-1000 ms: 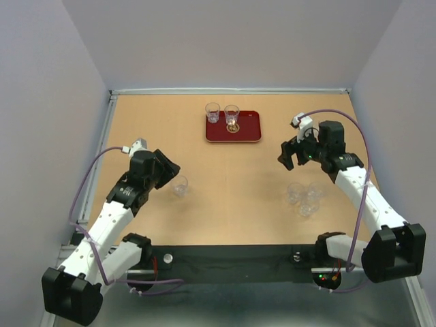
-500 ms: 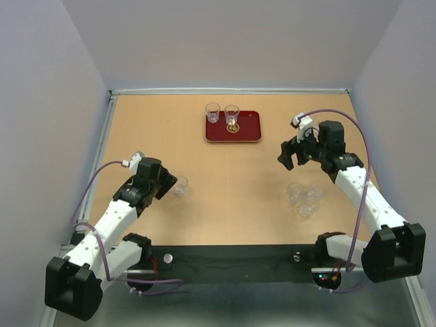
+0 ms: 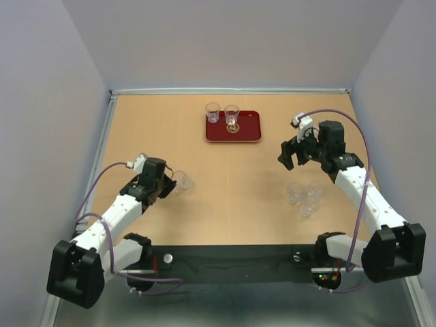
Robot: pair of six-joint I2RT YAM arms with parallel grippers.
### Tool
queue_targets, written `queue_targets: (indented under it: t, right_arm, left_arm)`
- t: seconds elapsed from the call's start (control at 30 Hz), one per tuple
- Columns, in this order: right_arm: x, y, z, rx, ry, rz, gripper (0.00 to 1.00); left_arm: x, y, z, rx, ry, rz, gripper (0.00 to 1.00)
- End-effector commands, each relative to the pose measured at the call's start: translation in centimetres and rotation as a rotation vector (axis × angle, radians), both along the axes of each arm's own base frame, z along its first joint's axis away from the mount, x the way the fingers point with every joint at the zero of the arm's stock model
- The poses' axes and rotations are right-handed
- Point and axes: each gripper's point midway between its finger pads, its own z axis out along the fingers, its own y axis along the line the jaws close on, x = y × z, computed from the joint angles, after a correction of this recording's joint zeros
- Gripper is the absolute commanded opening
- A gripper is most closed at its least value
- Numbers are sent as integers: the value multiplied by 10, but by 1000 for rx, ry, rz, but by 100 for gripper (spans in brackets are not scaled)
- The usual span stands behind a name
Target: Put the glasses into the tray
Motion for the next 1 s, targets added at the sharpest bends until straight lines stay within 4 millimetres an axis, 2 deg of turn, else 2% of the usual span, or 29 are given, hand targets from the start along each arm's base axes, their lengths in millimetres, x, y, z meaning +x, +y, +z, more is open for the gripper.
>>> queue_targets:
  t: [0.0, 0.13, 0.23, 0.4, 0.43, 0.53, 0.57, 0.6, 0.67, 0.7, 0.73, 0.77, 0.8, 0.83, 0.93, 0.97]
  right_arm:
    - [7, -2, 12, 2, -57, -12, 91]
    - [6, -3, 14, 0, -65, -13, 91]
    - [7, -4, 15, -2, -69, -15, 91]
    - [5, -3, 17, 2, -75, -10, 91]
    - [5, -3, 17, 5, -73, -10, 91]
    - [2, 2, 18, 24, -70, 8, 91]
    - [2, 3, 19, 29, -67, 12, 91]
    - [1, 4, 17, 33, -62, 20, 91]
    - [1, 5, 18, 36, -61, 22, 91]
    - [1, 5, 18, 37, -61, 23, 91]
    - [1, 5, 18, 36, -63, 22, 91]
    - [1, 5, 18, 36, -63, 22, 91]
    - [1, 4, 18, 35, -63, 19, 91]
    - [1, 3, 18, 32, -65, 14, 91]
    - [2, 2, 19, 24, -73, 9, 91]
    - [2, 1, 19, 22, -73, 6, 91]
  left_arm:
    - [6, 0, 2, 8, -35, -4, 0]
    - [16, -3, 14, 21, -82, -34, 0]
    - [35, -10, 42, 27, -185, -80, 0]
    - [76, -43, 110, 53, -428, -305, 0]
    - [85, -60, 118, 22, -472, -386, 0]
    - [112, -84, 131, 22, -534, -505, 0]
    - [118, -92, 131, 13, -532, -539, 0]
    - [135, -99, 133, 25, -528, -559, 0]
    - [150, -108, 133, 29, -517, -601, 0]
    - [164, -114, 149, 30, -547, -606, 0]
    - [174, -117, 129, 47, -498, -623, 0]
    - [182, -120, 128, 52, -492, -631, 0]
    - [194, -125, 143, 55, -521, -631, 0]
    - [201, -127, 122, 60, -466, -639, 0]
    - [222, -131, 111, 90, -431, -646, 0]
    - [229, -132, 117, 99, -440, -644, 0]
